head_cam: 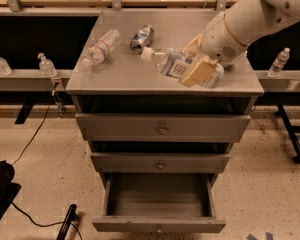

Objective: Place blue plastic bottle into bottom drawer

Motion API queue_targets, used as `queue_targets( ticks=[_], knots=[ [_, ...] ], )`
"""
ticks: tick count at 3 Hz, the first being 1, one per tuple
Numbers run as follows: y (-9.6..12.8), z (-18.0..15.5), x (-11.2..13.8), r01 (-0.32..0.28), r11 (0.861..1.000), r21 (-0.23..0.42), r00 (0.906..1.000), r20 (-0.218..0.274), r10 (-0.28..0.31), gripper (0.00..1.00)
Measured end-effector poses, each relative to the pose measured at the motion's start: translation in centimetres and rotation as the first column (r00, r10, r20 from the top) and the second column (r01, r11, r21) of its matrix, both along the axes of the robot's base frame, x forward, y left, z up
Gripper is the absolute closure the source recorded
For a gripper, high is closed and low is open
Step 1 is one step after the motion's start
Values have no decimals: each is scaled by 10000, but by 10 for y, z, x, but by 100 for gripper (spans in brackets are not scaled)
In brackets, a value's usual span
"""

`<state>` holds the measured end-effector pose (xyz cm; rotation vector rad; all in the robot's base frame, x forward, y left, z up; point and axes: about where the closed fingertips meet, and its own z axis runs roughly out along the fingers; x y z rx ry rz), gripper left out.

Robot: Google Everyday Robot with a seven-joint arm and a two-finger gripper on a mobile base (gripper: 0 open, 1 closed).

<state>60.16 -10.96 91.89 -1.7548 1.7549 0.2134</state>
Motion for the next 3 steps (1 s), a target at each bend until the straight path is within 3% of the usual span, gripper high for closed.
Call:
queue_targets(
  ticks=[1, 2, 3],
  knots=[
    [13, -27, -30, 251, 9944, 1029, 9994, 213, -274, 100],
    [14, -56, -38, 620, 9911, 1176, 9977, 188, -646, 100],
    [17, -66, -37, 616, 9874, 1458, 9979, -311, -577, 100]
  ],
)
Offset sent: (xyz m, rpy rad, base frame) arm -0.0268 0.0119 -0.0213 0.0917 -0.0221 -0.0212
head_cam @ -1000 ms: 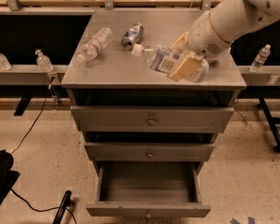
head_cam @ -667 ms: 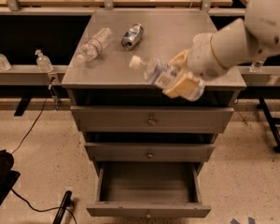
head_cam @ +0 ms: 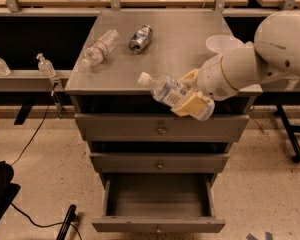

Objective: Place blue plastic bottle into bottom drawer

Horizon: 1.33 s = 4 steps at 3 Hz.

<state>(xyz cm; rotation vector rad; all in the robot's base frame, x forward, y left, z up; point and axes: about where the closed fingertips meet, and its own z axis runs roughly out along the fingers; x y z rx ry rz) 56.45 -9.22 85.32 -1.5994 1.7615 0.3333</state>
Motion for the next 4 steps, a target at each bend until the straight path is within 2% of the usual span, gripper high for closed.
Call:
queue_targets(
  ticks=[1, 2, 3, 4],
  knots=[
    [14, -31, -19, -183, 9949, 989, 9985, -495, 233, 100],
    [24, -87, -57, -57, 9776, 2103, 9997, -222, 106, 100],
    [21, -126, -86, 126, 9782, 2072, 9988, -484, -26, 100],
    [22, -127, -88, 95, 9788, 2045, 9983, -577, 24, 100]
  ],
)
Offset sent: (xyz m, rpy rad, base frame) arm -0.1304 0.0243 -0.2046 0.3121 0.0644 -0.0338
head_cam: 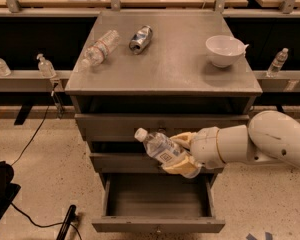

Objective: Place blue plastic bottle into bottom drawer

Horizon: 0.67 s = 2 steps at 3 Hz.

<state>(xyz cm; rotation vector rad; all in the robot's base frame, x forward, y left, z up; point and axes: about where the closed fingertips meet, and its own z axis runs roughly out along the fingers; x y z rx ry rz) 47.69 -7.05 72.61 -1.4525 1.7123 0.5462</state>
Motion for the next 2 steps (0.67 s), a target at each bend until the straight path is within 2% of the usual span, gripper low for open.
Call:
queue_targets(
  ticks=[1, 2],
  knots=[
    [1, -7, -2, 1, 9998, -203, 9997, -258, -6, 100],
    [-6, -44, 4, 81, 9994, -342, 9994, -336, -93, 100]
  ],
)
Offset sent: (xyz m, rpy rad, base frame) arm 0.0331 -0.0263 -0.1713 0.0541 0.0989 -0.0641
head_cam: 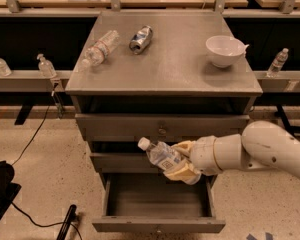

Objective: Place blue plastic bottle into bottom drawer

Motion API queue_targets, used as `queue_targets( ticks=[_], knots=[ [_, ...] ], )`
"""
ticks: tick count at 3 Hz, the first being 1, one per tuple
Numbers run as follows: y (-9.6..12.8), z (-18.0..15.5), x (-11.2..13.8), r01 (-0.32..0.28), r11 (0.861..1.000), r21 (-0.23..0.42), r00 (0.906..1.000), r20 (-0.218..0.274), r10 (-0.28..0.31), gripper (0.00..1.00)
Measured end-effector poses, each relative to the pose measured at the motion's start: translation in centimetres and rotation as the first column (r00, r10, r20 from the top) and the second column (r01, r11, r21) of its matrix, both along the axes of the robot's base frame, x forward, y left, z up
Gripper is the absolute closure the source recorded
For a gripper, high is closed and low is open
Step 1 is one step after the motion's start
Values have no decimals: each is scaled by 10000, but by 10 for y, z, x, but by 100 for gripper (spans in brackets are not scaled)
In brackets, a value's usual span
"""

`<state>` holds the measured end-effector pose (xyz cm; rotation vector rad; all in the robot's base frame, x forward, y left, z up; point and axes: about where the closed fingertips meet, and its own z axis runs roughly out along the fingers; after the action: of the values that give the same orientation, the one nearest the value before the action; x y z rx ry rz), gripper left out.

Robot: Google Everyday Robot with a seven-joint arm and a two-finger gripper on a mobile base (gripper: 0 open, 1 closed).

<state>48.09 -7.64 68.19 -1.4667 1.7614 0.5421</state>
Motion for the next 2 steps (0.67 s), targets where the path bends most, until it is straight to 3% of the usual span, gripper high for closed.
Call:
queue_targets(
  ticks=[1, 2],
  knots=[
    [-8, -81, 13, 123, 9994, 331, 9998, -158, -117, 100],
    [-15, -137, 23, 20, 9982, 607, 10000, -78, -16, 100]
  ],
)
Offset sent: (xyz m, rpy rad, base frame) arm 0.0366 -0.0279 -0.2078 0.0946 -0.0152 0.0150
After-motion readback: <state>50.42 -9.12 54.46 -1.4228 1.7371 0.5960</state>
